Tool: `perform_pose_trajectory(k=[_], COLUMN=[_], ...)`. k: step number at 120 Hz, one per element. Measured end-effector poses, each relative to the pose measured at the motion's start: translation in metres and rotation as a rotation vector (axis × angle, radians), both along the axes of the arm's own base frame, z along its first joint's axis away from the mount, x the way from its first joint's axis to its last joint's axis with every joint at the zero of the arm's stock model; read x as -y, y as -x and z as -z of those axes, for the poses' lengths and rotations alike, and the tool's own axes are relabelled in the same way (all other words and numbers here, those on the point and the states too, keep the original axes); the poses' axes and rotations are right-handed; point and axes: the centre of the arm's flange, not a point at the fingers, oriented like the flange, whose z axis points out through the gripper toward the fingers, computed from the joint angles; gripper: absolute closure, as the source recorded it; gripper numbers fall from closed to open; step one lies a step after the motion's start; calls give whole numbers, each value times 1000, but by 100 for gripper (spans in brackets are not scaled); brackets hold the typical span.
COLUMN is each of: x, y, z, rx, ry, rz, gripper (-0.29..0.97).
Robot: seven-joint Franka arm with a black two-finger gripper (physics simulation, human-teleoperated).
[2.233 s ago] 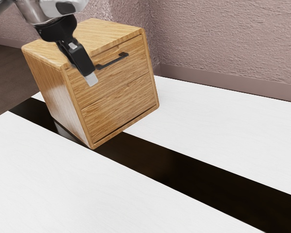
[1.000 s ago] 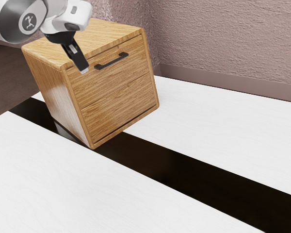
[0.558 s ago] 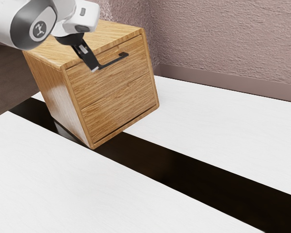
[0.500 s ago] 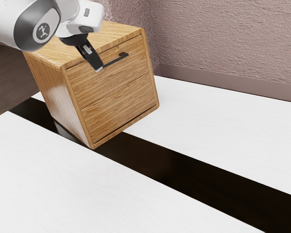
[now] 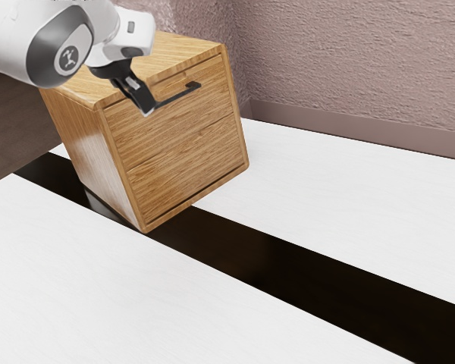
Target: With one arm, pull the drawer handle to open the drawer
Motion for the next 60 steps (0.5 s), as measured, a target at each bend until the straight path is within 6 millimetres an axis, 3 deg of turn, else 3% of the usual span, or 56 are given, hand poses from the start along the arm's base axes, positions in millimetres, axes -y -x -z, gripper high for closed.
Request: perform_pose_trajectory(k=[36, 60], x=[12, 10], y=[-14, -13], z=[14, 5], rx=[7, 38], ry=[27, 29], rz=[-1, -14], gripper=[0, 0])
